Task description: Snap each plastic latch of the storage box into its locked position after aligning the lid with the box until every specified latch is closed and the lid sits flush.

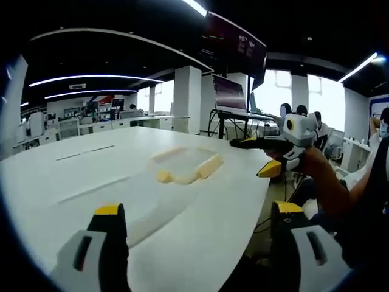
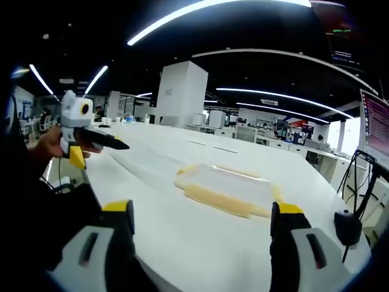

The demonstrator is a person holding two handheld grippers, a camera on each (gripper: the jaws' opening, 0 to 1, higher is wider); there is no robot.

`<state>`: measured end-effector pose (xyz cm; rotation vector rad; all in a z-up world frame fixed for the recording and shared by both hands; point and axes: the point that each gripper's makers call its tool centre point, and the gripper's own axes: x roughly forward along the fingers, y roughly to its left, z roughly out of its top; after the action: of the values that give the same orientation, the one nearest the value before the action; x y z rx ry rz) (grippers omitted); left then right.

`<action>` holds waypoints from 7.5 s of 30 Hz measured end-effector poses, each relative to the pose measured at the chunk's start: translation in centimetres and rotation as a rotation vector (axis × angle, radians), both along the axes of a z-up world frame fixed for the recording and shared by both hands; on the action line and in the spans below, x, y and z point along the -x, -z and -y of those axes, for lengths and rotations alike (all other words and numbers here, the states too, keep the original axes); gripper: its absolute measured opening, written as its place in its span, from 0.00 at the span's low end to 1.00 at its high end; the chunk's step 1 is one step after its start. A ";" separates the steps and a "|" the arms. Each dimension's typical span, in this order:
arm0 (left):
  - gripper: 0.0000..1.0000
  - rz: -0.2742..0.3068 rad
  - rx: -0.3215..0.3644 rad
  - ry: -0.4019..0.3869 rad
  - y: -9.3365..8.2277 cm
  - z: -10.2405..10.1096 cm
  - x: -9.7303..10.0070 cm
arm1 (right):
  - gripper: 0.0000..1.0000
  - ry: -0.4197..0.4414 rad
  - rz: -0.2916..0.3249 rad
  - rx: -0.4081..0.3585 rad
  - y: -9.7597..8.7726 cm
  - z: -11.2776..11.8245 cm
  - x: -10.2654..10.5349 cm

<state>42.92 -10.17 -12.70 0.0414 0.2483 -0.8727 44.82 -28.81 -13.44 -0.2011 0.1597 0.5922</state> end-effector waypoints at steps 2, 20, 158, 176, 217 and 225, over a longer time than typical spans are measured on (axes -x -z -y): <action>0.99 0.001 0.001 0.004 0.0 0.2 0.0 | 0.92 0.001 -0.003 0.007 0.1 0.1 0.0; 0.99 0.026 -0.016 0.052 -1.4 2.4 0.2 | 0.91 0.007 0.003 0.022 -0.3 1.0 -0.3; 0.99 0.090 -0.115 0.236 -4.3 8.1 -5.5 | 0.90 0.007 -0.039 0.224 -2.2 6.1 -4.3; 1.00 0.113 -0.125 0.250 -5.9 9.3 -6.3 | 0.88 -0.012 -0.024 0.164 -2.6 7.5 -4.3; 1.00 0.138 -0.239 0.258 -8.1 7.1 -8.6 | 0.89 -0.003 -0.022 0.264 -5.0 8.5 -5.6; 1.00 0.149 -0.270 0.267 -8.3 7.0 -8.9 | 0.89 -0.008 -0.007 0.281 -5.9 8.2 -5.5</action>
<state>51.77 -17.22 -4.36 0.3967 0.2225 -1.0917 50.36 -37.06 -7.59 -0.4719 0.2488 0.5771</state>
